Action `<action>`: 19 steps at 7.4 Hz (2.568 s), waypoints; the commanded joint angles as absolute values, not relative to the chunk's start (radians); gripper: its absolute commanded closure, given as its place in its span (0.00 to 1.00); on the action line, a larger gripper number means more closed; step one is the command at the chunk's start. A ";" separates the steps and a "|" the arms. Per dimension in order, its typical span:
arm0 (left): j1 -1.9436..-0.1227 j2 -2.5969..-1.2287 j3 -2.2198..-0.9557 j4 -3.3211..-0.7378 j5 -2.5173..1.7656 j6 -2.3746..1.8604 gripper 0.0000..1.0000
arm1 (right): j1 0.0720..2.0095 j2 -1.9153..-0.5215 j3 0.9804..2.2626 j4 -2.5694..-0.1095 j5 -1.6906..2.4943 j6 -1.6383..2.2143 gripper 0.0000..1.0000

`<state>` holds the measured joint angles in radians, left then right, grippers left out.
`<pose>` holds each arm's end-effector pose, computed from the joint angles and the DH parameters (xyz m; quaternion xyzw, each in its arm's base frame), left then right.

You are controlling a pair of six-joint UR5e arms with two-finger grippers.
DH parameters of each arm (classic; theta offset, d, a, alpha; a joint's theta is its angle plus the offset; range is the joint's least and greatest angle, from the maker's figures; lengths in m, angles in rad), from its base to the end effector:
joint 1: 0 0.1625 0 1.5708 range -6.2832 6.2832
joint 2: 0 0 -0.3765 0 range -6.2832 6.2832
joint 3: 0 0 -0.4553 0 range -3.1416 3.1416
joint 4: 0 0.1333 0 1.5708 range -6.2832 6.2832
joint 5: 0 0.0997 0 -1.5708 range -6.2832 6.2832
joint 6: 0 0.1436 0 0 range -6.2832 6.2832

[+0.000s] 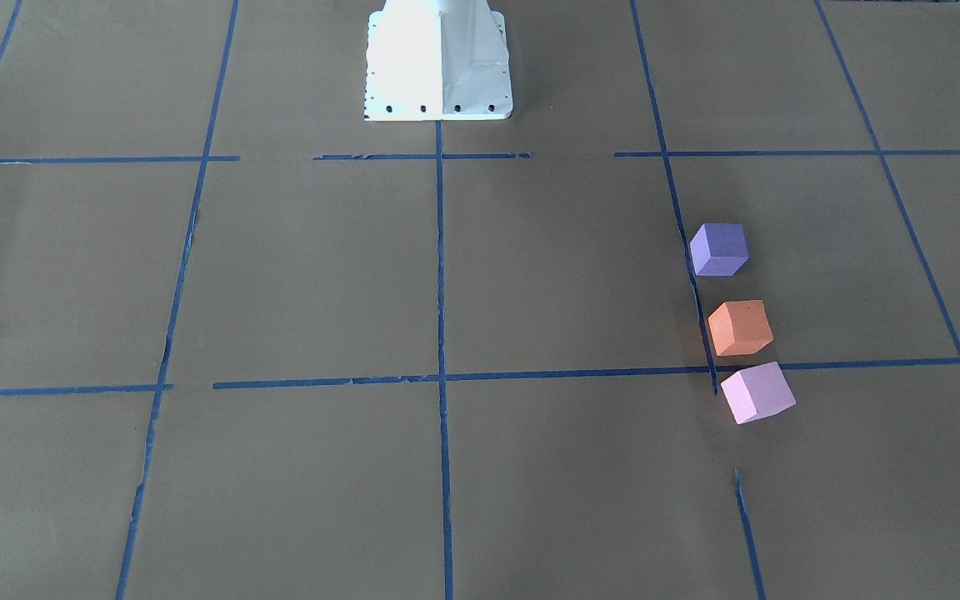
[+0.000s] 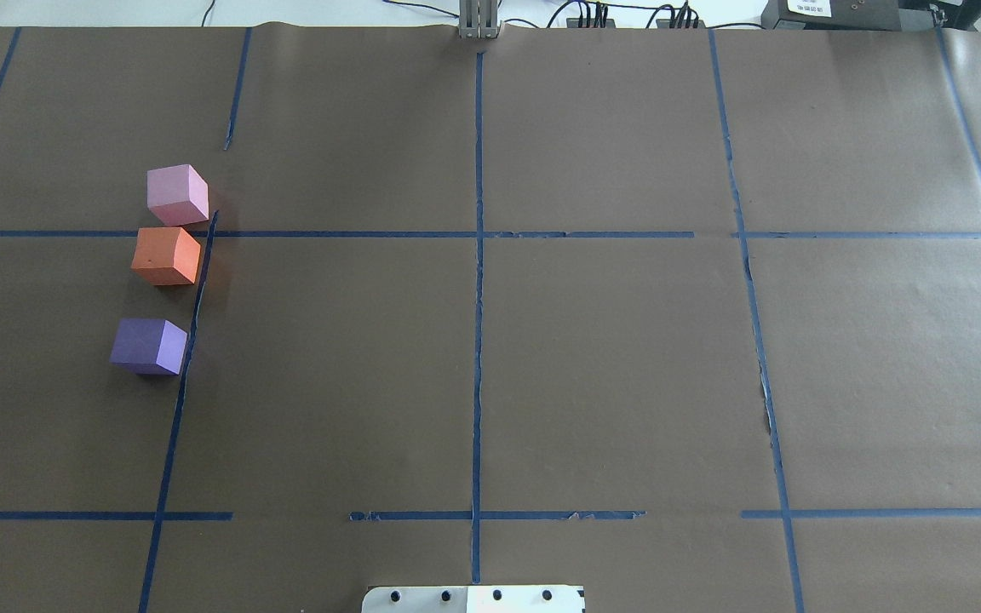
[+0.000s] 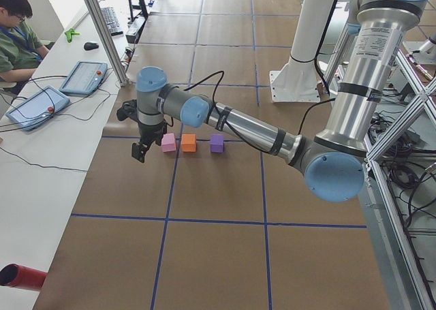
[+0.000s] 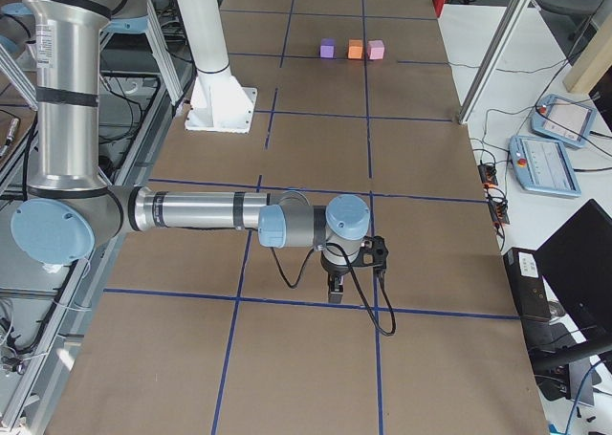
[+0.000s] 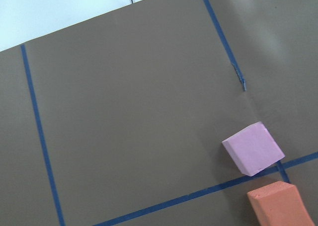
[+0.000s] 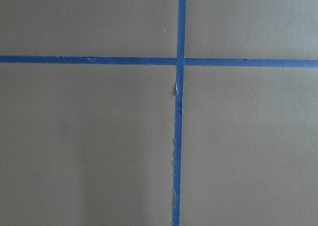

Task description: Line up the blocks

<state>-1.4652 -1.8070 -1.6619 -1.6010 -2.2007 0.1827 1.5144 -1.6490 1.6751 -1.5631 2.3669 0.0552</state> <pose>0.0204 -0.6547 0.4560 0.1807 0.2981 0.1889 0.9180 0.0008 -0.5297 0.6230 -0.0061 -0.3878 -0.0071 0.9217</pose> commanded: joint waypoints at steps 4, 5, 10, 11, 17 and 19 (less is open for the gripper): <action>-1.555 -1.671 -1.566 -1.606 -2.279 0.217 0.00 | 1.516 -1.649 1.675 -1.563 2.367 0.055 0.00; -1.554 -1.651 -1.563 -1.608 -2.279 0.118 0.00 | 1.516 -1.649 1.675 -1.565 2.367 0.055 0.00; -1.554 -1.635 -1.500 -1.690 -2.292 -0.041 0.00 | 1.516 -1.649 1.675 -1.565 2.367 0.055 0.00; -1.554 -1.635 -1.500 -1.690 -2.312 -0.041 0.00 | 1.516 -1.649 1.675 -1.563 2.367 0.055 0.00; -1.554 -1.637 -1.514 -1.690 -2.319 -0.035 0.00 | 1.516 -1.649 1.674 -1.563 2.367 0.055 0.00; -1.555 -1.635 -1.523 -1.689 -2.322 -0.035 0.00 | 1.514 -1.649 1.675 -1.563 2.367 0.055 0.00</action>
<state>-1.5541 -1.6365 -1.5165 -1.6899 -2.3202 -0.0353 1.5152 -1.6490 1.6746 -1.5633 2.3669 0.0552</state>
